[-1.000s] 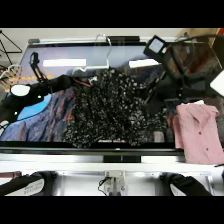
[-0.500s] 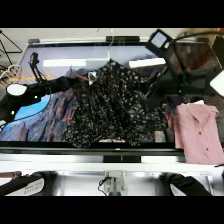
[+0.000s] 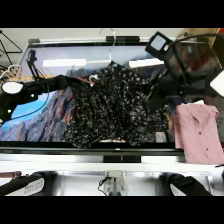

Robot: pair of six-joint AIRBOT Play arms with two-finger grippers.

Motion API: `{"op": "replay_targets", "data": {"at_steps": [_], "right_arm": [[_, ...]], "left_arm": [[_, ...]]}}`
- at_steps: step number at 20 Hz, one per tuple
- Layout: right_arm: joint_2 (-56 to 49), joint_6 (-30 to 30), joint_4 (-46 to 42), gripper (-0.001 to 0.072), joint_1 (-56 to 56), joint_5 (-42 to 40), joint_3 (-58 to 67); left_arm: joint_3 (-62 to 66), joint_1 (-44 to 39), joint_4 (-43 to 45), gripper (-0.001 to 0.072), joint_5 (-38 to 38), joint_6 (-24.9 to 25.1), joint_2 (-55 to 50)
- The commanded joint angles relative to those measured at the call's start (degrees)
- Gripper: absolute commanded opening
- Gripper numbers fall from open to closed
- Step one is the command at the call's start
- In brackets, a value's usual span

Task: Fold the shirts.

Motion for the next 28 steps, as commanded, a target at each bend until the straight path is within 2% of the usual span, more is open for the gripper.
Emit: {"op": "replay_targets", "data": {"at_steps": [1,6,12,15,18,20,23,24,27,28], "right_arm": [[0.0,-0.42,-0.28,0.0057,-0.02,3.52,0.02],[0.0,-0.81,-0.24,0.0057,-0.02,3.74,0.02],[-0.11,0.22,0.09,0.0056,2.69,0.28,0.02],[-1.4,5.22,-0.39,0.0056,6.4,-4.85,0.04],[-1.27,9.44,-0.42,0.0056,6.47,-13.49,0.09],[-0.68,11.45,-2.69,0.0056,6.47,-17.9,1.07],[-0.59,15.08,-6.14,0.0055,6.47,-19.34,2.99],[-0.52,15.3,-5.42,0.0056,6.47,-20.44,3.13],[0.28,15.23,-1.22,0.0056,6.49,-24.06,3.13],[0.76,15.23,-0.66,0.0056,6.47,-24.3,3.13]], "left_arm": [[3.26,0.52,-0.13,0.005,-0.42,-0.83,0.02],[7.13,0.55,-0.13,0.005,-1.07,-1.2,0.02],[15.37,-2.1,-0.15,0.005,-10.67,-1.44,1.31],[23.56,-7.72,-0.13,0.005,-10.73,-1.4,2.97],[32.59,-11.67,-0.09,0.005,-10.91,-1.42,3.87],[37.07,-11.72,-0.09,0.0049,-10.91,-1.46,4.83],[41.42,-10.49,-0.09,0.0049,-10.86,-1.53,6.84],[41.7,-10.16,0.37,0.0049,-10.86,-2.08,7.32],[41.51,-10.12,10.84,0.005,-14.27,-10.51,6.82],[41.09,-10.12,12.61,0.0052,-16.35,-11.61,6.19]]}}
